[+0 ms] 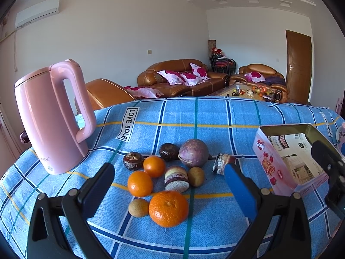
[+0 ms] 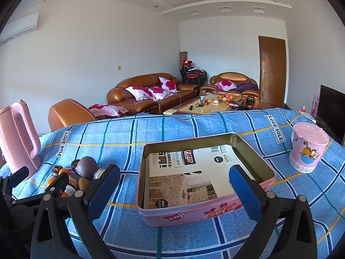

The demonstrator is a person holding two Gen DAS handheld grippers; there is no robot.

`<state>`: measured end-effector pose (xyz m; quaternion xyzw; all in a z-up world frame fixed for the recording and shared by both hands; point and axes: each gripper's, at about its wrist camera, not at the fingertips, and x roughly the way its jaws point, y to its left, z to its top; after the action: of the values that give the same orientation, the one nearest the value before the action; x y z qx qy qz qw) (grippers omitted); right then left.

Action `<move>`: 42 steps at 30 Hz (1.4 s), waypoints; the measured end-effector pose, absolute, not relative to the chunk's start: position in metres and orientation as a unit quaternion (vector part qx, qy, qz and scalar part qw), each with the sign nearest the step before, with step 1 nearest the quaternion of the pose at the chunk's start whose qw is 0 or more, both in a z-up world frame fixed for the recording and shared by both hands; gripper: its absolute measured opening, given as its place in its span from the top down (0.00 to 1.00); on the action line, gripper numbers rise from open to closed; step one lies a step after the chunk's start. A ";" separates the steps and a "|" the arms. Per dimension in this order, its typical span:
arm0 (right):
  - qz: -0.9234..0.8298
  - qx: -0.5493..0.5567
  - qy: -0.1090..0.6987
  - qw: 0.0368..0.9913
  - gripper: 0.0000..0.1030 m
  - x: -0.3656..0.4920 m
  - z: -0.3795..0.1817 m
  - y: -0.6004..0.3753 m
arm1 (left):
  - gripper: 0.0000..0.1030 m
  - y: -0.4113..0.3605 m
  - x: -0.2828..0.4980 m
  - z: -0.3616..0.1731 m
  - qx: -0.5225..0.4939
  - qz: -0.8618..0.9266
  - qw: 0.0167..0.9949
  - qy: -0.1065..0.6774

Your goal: Organize fruits

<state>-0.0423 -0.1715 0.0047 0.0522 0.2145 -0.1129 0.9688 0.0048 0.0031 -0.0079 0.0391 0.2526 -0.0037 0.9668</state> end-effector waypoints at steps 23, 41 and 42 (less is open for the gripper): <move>-0.076 0.050 0.221 0.971 0.08 -0.042 0.000 -0.163 | 0.00 0.044 0.026 -0.001 0.024 -0.011 0.956 0.293; 0.162 0.047 0.360 0.918 0.39 0.004 -0.032 -0.054 | 0.00 0.128 0.044 -0.006 0.038 -0.002 0.947 0.320; 0.163 0.049 0.365 0.915 0.39 0.009 -0.034 -0.050 | 0.00 0.128 0.044 -0.007 0.049 -0.005 0.946 0.320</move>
<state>0.0087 -0.0500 -0.0342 0.0493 0.3654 0.1628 0.9151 0.0442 0.1276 -0.0070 0.0489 0.3204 -0.0046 0.9460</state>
